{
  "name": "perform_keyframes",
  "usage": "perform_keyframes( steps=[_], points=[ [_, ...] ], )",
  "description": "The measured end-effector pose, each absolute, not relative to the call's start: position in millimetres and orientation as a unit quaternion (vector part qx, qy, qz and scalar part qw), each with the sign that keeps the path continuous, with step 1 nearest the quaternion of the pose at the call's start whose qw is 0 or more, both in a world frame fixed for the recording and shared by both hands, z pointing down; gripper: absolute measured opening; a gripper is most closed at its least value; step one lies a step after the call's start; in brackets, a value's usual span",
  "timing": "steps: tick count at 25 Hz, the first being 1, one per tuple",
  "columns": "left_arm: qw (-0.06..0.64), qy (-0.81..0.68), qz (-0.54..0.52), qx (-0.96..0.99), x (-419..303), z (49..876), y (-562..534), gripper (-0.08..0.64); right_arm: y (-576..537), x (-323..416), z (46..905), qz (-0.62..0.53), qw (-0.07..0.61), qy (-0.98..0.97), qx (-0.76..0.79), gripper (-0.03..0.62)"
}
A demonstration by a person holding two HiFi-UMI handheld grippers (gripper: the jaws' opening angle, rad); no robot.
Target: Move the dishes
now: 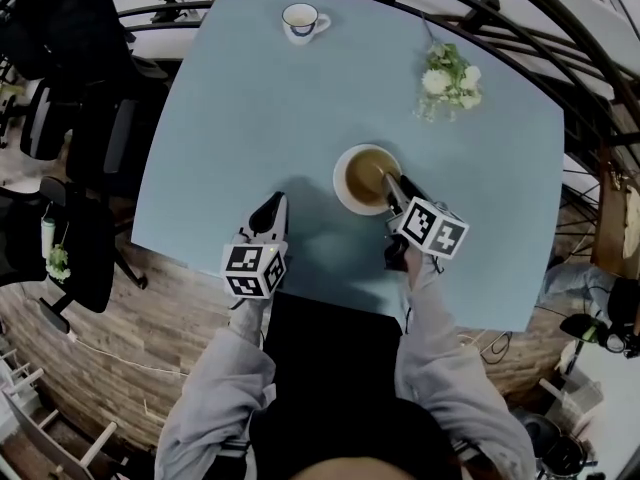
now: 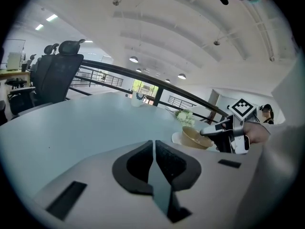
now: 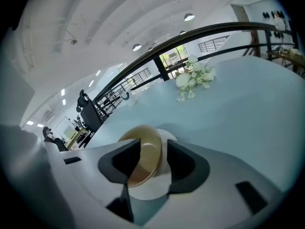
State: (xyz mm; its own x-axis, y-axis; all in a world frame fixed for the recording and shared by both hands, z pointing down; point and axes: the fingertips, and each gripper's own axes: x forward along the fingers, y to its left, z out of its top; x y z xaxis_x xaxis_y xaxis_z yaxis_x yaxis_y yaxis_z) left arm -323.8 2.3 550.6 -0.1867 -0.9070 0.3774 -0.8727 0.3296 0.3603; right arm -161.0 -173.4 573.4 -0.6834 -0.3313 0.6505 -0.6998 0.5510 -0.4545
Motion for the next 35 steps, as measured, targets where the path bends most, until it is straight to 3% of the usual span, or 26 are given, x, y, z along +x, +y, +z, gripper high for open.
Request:
perform_keyframes(
  steps=[9,19,27,35],
  points=[
    [0.262,-0.805,-0.055,0.529,-298,530,32,0.031,-164,-154,542,0.337,0.239,-0.877,0.246,0.272],
    [0.228,-0.833,-0.060,0.500,-304,500,64,0.031,-150,-183,473,0.302,0.169,-0.914,0.212,0.299],
    [0.179,-0.828,-0.066,0.527,-380,463,34,0.031,-130,-272,430,0.295,0.128,-0.930,0.180,0.281],
    [0.167,-0.804,-0.041,0.569,-508,461,-2,0.031,-157,-375,432,0.281,0.118,-0.921,0.242,0.293]
  ],
)
